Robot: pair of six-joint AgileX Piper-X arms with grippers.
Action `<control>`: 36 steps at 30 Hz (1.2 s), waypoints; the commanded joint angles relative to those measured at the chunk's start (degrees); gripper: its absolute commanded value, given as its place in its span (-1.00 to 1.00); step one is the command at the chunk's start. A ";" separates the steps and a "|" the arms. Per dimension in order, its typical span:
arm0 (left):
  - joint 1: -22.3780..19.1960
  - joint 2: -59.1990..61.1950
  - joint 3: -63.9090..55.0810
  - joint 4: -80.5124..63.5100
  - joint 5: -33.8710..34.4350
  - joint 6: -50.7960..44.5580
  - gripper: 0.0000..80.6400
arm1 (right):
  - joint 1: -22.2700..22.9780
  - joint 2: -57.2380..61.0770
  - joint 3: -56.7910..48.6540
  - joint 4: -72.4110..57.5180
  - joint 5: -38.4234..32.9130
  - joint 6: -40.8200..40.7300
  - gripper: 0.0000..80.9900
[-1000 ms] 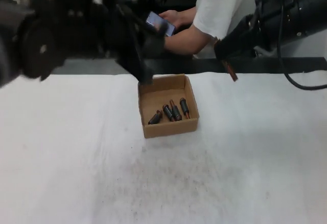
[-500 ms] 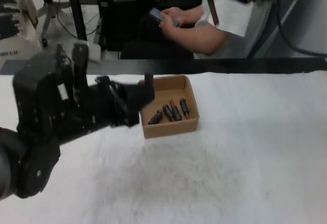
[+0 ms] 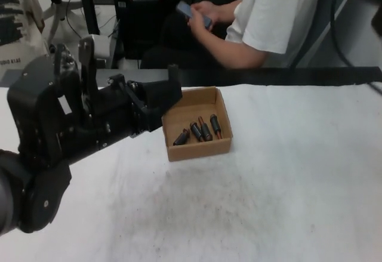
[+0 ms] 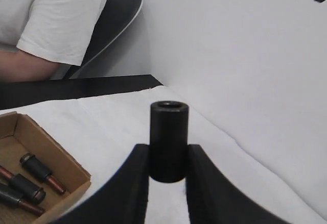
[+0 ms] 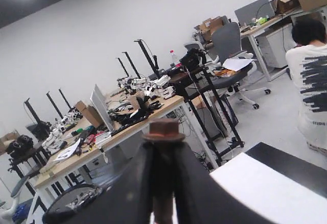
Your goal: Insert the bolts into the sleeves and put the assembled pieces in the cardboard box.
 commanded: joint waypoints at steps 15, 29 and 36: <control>-4.11 -0.67 -0.01 -3.72 1.58 -4.71 -0.99 | 6.00 5.99 6.21 -9.41 5.96 4.51 -0.98; -4.11 -0.67 0.13 -3.08 0.70 -3.41 -0.99 | 5.36 5.51 4.98 -19.30 4.03 12.41 -0.98; -4.11 0.07 0.13 -0.60 -1.41 0.95 -0.99 | 6.76 4.92 4.98 -19.30 2.90 12.41 -0.98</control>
